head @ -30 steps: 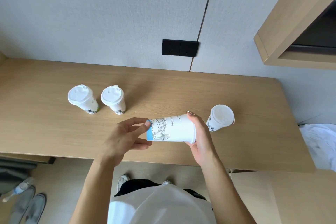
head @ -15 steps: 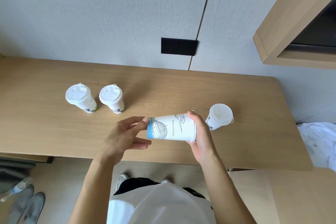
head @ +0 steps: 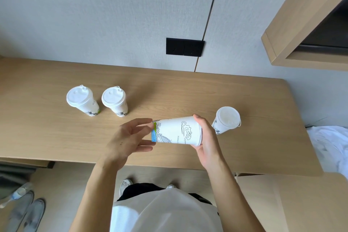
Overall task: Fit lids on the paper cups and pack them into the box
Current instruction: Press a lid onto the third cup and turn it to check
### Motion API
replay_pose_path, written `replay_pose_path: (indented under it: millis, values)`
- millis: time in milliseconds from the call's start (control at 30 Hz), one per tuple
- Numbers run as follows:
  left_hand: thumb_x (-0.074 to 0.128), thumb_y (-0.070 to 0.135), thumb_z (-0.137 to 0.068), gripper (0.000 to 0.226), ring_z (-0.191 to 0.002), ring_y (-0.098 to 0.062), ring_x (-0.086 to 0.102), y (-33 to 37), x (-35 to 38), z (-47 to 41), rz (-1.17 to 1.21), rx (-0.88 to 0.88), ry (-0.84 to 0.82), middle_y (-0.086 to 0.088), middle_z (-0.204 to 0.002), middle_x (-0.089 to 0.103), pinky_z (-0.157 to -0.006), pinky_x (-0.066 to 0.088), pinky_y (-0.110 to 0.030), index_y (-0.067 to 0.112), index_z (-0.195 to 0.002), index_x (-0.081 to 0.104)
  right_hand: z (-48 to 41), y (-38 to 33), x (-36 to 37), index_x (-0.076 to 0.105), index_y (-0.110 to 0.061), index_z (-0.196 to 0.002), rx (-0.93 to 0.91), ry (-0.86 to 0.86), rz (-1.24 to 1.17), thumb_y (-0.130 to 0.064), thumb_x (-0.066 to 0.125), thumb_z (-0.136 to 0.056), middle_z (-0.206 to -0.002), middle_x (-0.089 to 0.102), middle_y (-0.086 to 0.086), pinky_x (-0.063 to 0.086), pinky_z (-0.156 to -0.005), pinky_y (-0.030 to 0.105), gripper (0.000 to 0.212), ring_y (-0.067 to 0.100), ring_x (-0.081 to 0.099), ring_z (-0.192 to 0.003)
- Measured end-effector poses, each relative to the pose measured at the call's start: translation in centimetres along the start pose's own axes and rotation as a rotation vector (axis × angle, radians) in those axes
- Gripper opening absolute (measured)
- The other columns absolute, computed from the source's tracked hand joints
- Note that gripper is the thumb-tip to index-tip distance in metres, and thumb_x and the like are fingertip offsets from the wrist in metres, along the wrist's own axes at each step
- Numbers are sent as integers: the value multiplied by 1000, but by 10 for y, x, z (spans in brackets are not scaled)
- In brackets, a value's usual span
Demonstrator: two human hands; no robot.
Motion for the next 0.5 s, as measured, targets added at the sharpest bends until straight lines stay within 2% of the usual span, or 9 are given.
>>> replay_pose_path:
  millis: [100,200,267,333,400,433,500]
  values:
    - [70,19,-97,26,-89,-36,77,-1,1,-1,-5,1,6,-7,-116,78,-77,65,-36,18,-122,71,0,0,1,76,-32,-105,-2,16,-2,-52,80,-65,-120,70,-3,49,-101,43,45,28,58,-137]
    - [71,8,-95,30,-97,-25,75,-2,0,0,-3,61,-8,-3,-126,73,-85,64,-40,19,-122,72,-2,3,-1,78,-34,-104,-2,27,-18,-52,80,-65,-127,71,-2,48,-108,47,44,26,58,-138]
    - [70,8,-96,30,-103,-21,74,-3,1,-1,-37,92,6,-2,-131,70,-89,63,-42,21,-124,71,-3,3,-1,78,-34,-106,22,44,-38,-50,79,-67,-130,72,-2,48,-107,46,42,25,60,-135]
    - [69,16,-98,31,-112,-20,71,-2,9,-3,-119,123,50,2,-136,67,-95,60,-43,26,-127,69,-3,4,1,77,-32,-109,55,44,-51,-48,78,-74,-133,72,1,49,-107,46,39,23,64,-130]
    - [71,29,-96,40,-126,-17,62,-3,22,-3,-267,206,125,9,-140,61,-107,53,-45,31,-136,62,-5,7,3,75,-27,-107,72,12,-152,-42,73,-86,-119,74,2,50,-101,43,26,23,69,-115]
    - [71,40,-94,53,-136,-16,54,-2,29,-2,-370,269,148,10,-146,56,-115,45,-44,31,-144,55,-6,8,2,74,-23,-107,93,-14,-220,-40,71,-90,-115,74,4,50,-99,43,25,24,69,-110]
    - [62,66,-85,90,-156,-17,24,6,49,0,-597,412,129,4,-165,34,-127,24,-42,25,-160,32,-10,11,5,71,-13,-126,151,-80,-373,-41,68,-91,-128,69,14,46,-108,43,44,31,66,-121]
Point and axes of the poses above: each hand's wrist, its own z-axis away from the middle knuckle, its own x-axis out of the palm, y = z × x, the point moved 1 cm from there along -z, towards the middle knuckle
